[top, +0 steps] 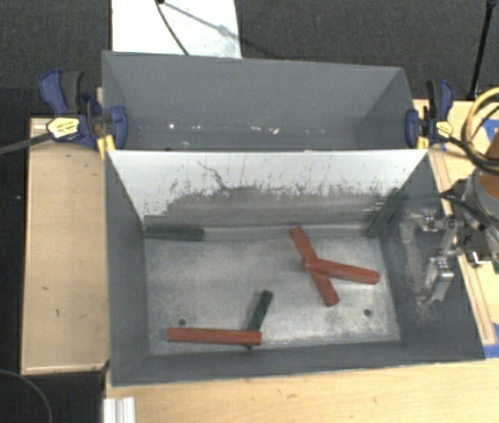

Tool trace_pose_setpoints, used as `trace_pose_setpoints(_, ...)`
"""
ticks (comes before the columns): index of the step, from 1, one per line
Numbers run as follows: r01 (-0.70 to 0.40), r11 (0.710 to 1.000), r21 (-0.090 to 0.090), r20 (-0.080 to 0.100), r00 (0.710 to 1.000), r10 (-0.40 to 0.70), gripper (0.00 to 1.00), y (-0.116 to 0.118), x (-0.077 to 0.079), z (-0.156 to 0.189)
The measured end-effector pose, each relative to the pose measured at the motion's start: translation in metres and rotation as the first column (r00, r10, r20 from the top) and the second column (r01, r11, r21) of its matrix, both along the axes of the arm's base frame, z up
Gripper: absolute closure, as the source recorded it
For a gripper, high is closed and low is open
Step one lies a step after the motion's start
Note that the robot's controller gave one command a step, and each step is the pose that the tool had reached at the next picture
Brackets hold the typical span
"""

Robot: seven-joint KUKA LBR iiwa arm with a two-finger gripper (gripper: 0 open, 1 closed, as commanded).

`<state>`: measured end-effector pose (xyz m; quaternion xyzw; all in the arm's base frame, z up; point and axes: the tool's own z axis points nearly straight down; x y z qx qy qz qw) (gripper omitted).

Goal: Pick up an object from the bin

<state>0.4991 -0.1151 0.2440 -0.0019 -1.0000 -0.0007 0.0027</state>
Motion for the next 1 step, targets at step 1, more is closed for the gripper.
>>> trace_pose_setpoints(1,0.116,0.993,0.001,0.001,0.993,-0.116,0.00,0.0210,0.0236,-0.1032)
